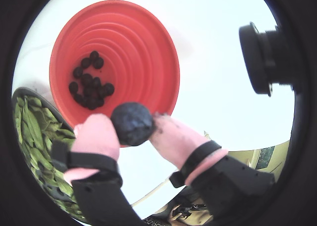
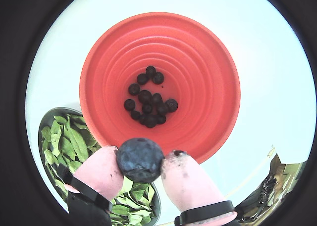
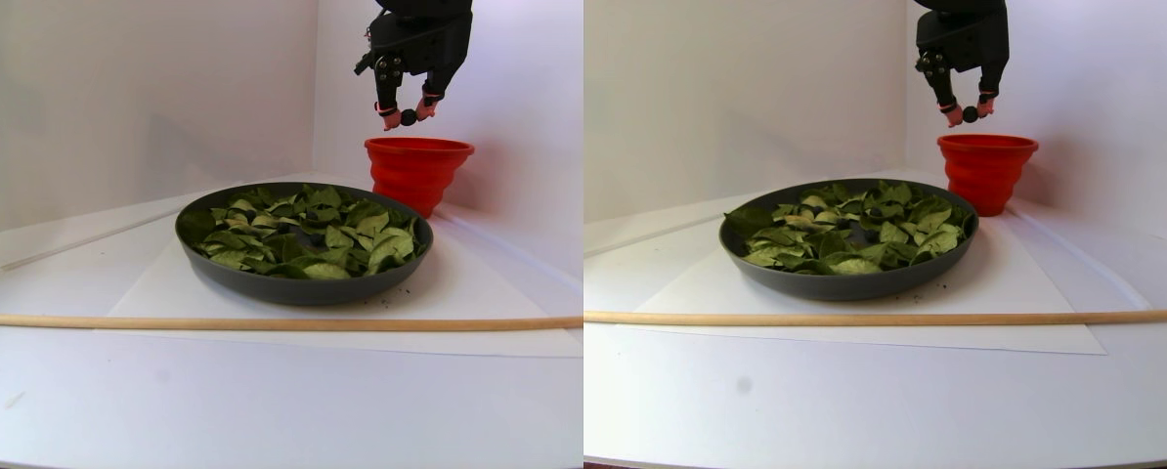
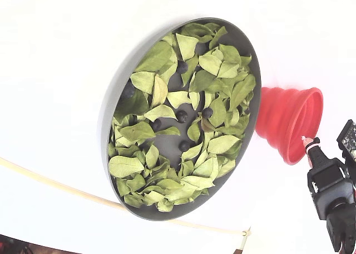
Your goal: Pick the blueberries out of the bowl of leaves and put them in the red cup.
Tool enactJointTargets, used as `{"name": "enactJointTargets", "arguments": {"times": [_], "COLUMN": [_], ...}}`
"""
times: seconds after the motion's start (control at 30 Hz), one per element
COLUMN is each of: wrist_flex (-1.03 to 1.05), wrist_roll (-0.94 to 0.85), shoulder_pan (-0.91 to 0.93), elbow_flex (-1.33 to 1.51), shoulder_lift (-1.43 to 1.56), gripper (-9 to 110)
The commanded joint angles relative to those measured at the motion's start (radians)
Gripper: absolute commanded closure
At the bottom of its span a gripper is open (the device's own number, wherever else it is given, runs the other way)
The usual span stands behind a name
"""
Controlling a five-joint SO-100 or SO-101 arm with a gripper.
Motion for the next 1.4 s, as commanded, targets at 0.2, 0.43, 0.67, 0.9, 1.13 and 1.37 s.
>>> {"name": "enactJointTargets", "arguments": {"times": [0.2,0.43,0.67,0.9,1.13,1.37], "wrist_flex": [-0.04,-0.043,-0.071,-0.066,-0.041,-0.012], "wrist_roll": [0.041,0.064,0.071,0.081,0.091,0.101], "shoulder_pan": [0.052,0.063,0.058,0.032,0.005,-0.028], "elbow_flex": [-0.153,-0.219,-0.192,-0.137,-0.072,-0.025], "shoulder_lift": [-0.029,-0.087,-0.075,-0.006,0.072,0.13], "gripper": [88,86,79,80,80,80]}}
